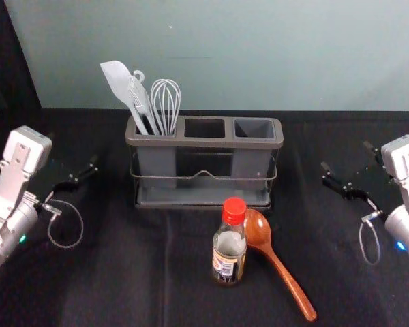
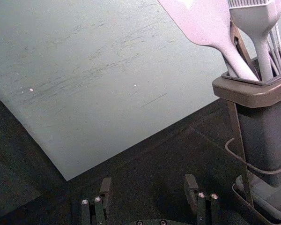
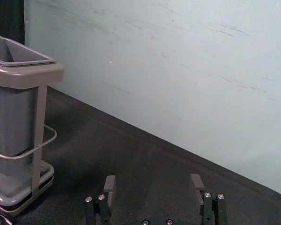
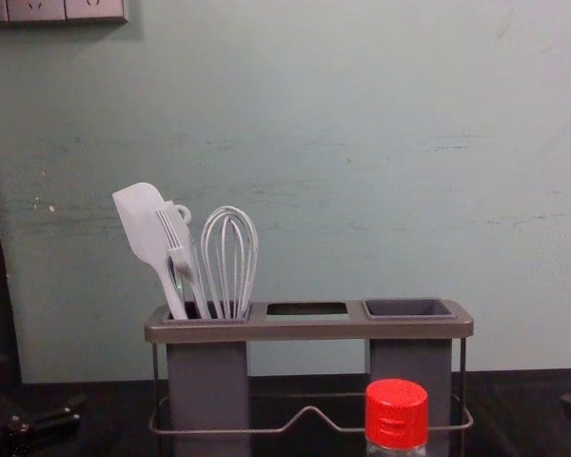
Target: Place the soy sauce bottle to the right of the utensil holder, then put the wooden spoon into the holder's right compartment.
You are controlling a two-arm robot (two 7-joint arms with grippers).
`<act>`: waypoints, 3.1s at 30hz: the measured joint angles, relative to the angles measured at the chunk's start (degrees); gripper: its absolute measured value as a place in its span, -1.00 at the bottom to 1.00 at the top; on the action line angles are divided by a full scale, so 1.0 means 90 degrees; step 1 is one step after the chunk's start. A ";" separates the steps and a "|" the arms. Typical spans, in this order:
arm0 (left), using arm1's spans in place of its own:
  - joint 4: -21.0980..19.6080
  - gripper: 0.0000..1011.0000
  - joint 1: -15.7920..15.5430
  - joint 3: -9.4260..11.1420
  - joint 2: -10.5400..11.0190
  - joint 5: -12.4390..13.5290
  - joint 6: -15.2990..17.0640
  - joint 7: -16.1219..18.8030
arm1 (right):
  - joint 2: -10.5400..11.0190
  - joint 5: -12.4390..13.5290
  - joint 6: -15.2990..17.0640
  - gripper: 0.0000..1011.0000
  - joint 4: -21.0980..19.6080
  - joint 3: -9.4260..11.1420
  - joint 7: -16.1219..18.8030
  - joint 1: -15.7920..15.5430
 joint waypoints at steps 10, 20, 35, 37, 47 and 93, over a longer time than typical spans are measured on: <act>0.0000 0.98 0.0000 0.0000 0.0000 0.0000 0.0000 0.0000 | 0.0000 0.0000 0.0000 0.98 0.0000 0.0000 0.0000 0.0000; 0.0000 0.98 0.0000 0.0000 0.0000 0.0000 0.0000 0.0000 | 0.0000 0.0000 0.0000 0.98 0.0000 0.0000 0.0000 0.0000; 0.0000 0.98 0.0000 0.0000 0.0000 0.0001 0.0000 0.0000 | 0.0000 0.0000 0.0000 0.98 0.0000 0.0000 0.0000 0.0000; 0.0000 0.98 0.0000 0.0000 0.0000 0.0000 0.0000 0.0000 | 0.0000 0.0000 0.0000 0.98 0.0000 0.0000 0.0000 0.0000; 0.0000 0.98 0.0000 0.0000 0.0000 0.0000 0.0000 0.0000 | 0.0000 0.0000 0.0000 0.98 0.0000 0.0000 0.0000 0.0000; 0.0000 0.98 0.0000 0.0000 0.0000 0.0000 0.0000 0.0000 | 0.0782 -0.0301 0.0512 0.98 -0.2719 0.0456 0.0432 -0.2034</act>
